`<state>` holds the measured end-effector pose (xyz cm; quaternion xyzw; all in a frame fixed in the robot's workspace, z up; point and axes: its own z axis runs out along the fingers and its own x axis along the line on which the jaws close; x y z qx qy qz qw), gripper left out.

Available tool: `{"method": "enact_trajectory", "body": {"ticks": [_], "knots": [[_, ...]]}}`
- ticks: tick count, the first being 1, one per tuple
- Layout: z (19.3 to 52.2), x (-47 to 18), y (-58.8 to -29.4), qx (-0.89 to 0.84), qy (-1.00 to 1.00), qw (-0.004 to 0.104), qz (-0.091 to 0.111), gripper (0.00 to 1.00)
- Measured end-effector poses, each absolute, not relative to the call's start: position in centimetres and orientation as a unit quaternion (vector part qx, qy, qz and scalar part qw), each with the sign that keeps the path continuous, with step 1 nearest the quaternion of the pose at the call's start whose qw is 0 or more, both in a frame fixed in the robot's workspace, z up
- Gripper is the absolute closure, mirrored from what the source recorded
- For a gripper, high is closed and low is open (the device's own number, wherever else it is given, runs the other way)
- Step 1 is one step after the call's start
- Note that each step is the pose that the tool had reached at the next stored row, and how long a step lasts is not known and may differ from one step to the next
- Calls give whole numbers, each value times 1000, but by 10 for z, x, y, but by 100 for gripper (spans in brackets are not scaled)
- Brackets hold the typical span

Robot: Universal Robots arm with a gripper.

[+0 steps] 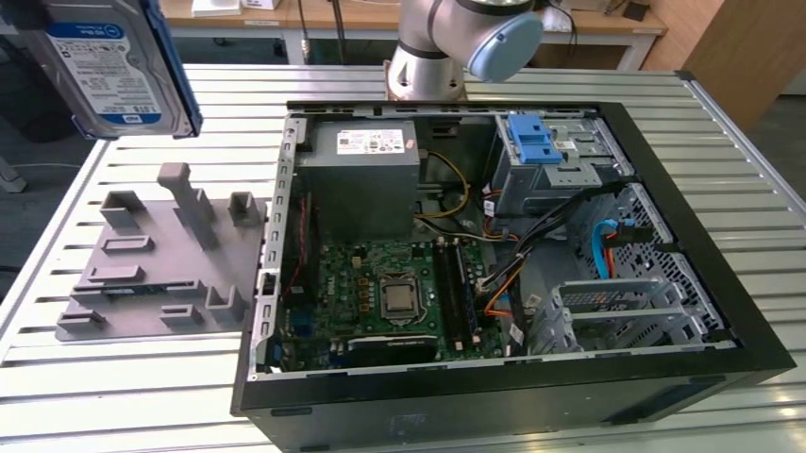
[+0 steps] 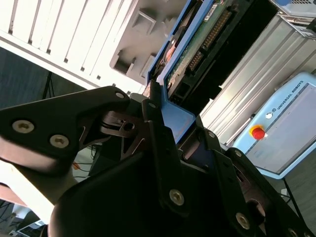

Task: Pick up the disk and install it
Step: 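Pick up the disk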

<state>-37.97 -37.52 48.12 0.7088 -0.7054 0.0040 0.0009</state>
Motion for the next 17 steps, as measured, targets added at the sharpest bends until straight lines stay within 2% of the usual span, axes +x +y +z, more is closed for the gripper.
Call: {"method": "enact_trajectory", "body": {"ticks": [17], "knots": [[482,-365,-387,709,-705,0,3,64]]}}
